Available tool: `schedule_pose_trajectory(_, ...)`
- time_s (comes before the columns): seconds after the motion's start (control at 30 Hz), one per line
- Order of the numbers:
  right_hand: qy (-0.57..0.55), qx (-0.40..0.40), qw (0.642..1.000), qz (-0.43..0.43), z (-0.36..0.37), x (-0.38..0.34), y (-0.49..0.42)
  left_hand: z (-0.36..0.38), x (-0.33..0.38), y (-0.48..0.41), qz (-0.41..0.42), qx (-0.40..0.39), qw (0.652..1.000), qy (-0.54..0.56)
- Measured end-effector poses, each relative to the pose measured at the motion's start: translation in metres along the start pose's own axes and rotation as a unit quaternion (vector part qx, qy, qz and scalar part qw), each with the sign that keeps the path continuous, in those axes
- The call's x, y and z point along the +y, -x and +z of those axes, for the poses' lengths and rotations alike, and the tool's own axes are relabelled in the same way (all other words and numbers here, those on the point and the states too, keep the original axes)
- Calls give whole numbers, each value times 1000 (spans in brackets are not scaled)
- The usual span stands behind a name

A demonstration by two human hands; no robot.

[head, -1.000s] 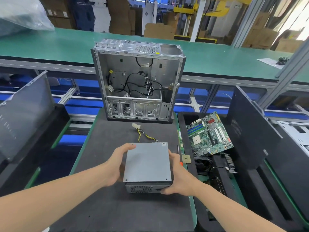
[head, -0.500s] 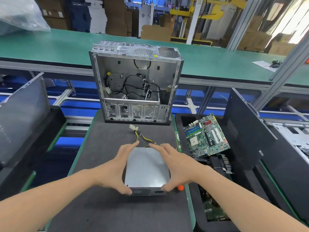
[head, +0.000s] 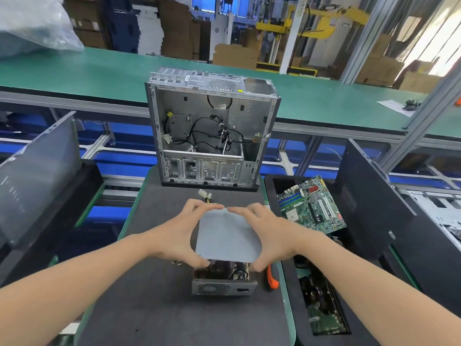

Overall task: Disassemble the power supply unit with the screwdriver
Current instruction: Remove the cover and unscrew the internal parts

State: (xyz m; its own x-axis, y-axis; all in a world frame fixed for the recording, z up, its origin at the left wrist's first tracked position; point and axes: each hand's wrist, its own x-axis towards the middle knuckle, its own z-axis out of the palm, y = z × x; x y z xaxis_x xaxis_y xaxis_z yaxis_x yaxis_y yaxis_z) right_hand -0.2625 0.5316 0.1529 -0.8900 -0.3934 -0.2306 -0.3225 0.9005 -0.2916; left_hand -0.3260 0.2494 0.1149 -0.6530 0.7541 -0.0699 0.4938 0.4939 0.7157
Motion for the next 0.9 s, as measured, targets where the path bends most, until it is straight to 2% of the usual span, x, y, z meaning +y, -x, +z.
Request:
schedule_pose_trajectory(0.07,-49,11,999,-1,-12,3,-2,-12,4,-5,4,17,1000,17)
schedule_pose_trajectory(0.17,-162,29,986,6,-36,5,-9,-36,13,-14,-14,43,990,136)
schedule_pose_trajectory(0.27,-356,85,930,30,-51,-5,-25,-59,14,-19,-60,79,955,281)
schedule_pose_trajectory(0.3,-421,104,900,42,-52,-12,-32,-65,9,-18,-88,94,932,337)
schedule_pose_trajectory(0.37,-527,123,838,64,-45,-24,-51,-78,-8,-15,-160,125,863,463)
schedule_pose_trajectory(0.4,-553,121,821,69,-39,-29,-62,-84,-16,-11,-197,137,830,504)
schedule_pose_trajectory(0.53,-593,45,802,51,-6,-54,-111,-96,-50,5,-329,147,744,562)
schedule_pose_trajectory(0.6,-602,42,793,77,8,-67,-136,-96,-65,11,-363,164,719,570)
schedule_pose_trajectory(0.7,-618,60,764,174,25,-82,-171,-97,-88,19,-340,183,724,572)
schedule_pose_trajectory(0.8,-622,65,736,258,37,-91,-195,-94,-104,23,-295,162,733,592)
schedule_pose_trajectory(0.9,-600,66,741,293,40,-95,-203,-86,-118,18,-277,155,753,576)
